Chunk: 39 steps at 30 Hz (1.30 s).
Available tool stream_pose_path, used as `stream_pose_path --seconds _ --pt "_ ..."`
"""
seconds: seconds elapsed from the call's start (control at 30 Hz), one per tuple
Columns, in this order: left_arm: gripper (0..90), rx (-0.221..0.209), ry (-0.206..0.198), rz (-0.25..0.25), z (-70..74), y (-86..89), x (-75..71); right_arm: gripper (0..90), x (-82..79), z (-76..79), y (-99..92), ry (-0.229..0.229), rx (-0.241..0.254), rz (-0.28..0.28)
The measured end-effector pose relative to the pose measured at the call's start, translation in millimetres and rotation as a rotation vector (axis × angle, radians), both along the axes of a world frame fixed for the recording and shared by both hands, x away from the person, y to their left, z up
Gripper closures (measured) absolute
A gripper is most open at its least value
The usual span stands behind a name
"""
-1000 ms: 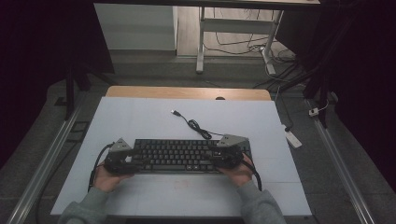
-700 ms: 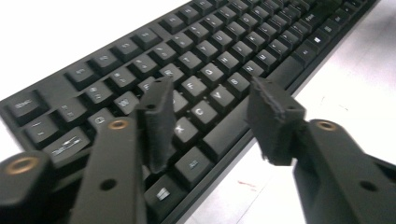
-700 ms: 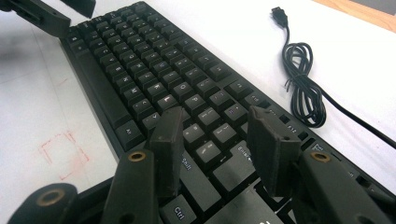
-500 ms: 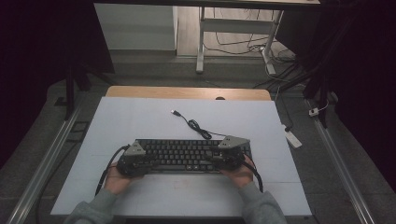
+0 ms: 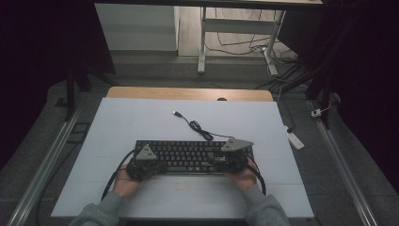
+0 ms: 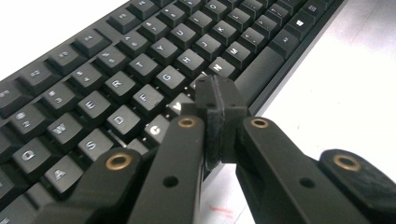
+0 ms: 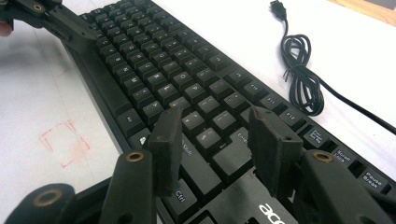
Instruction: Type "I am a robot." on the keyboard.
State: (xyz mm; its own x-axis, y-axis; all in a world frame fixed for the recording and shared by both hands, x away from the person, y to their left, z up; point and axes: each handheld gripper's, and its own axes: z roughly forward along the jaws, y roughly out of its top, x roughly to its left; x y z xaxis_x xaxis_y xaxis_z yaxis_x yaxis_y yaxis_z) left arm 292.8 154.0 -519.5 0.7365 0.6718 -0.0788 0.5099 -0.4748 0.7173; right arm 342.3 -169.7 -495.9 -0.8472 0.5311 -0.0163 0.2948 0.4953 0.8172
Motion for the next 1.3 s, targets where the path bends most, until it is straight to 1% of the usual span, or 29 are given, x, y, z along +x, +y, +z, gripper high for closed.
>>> stream_pose_path --seconds 0.17,0.33,0.37,0.53,0.87,0.97,1.0,1.13,1.3 --pt "88.5 0.004 -0.001 -0.012 -1.4 -7.5 1.1 55.6 -0.4 -0.5 -0.6 0.001 -0.003 -0.003" --pt "88.5 0.022 0.001 -0.026 -3.5 -13.6 2.5 55.6 0.1 -1.2 -0.6 0.002 -0.006 -0.001" --pt "88.5 0.020 0.002 -0.027 -3.8 -14.5 2.5 55.6 0.0 -1.2 -0.6 0.002 -0.006 -0.001" --pt "88.5 0.026 0.002 -0.033 -3.9 -17.4 2.7 55.5 0.3 -1.6 -0.5 0.002 -0.009 -0.001" --pt "88.5 0.023 0.001 -0.035 -4.8 -20.7 2.9 55.5 0.8 -2.3 -0.9 0.003 -0.013 -0.005" --pt "88.6 0.039 0.005 -0.036 -6.8 -21.5 3.2 55.6 0.9 -2.3 -1.2 0.003 -0.016 -0.006" --pt "88.6 0.033 0.003 -0.033 -7.4 -21.4 3.1 55.5 0.9 -2.4 -1.3 0.004 -0.015 -0.007" --pt "88.6 0.030 -0.002 -0.029 -5.5 -21.1 2.2 55.6 0.9 -2.1 -1.4 0.003 -0.014 -0.006" --pt "88.5 -0.017 -0.041 -0.014 6.5 -14.4 -1.7 55.5 0.3 -1.7 -1.0 -0.001 -0.006 -0.002"
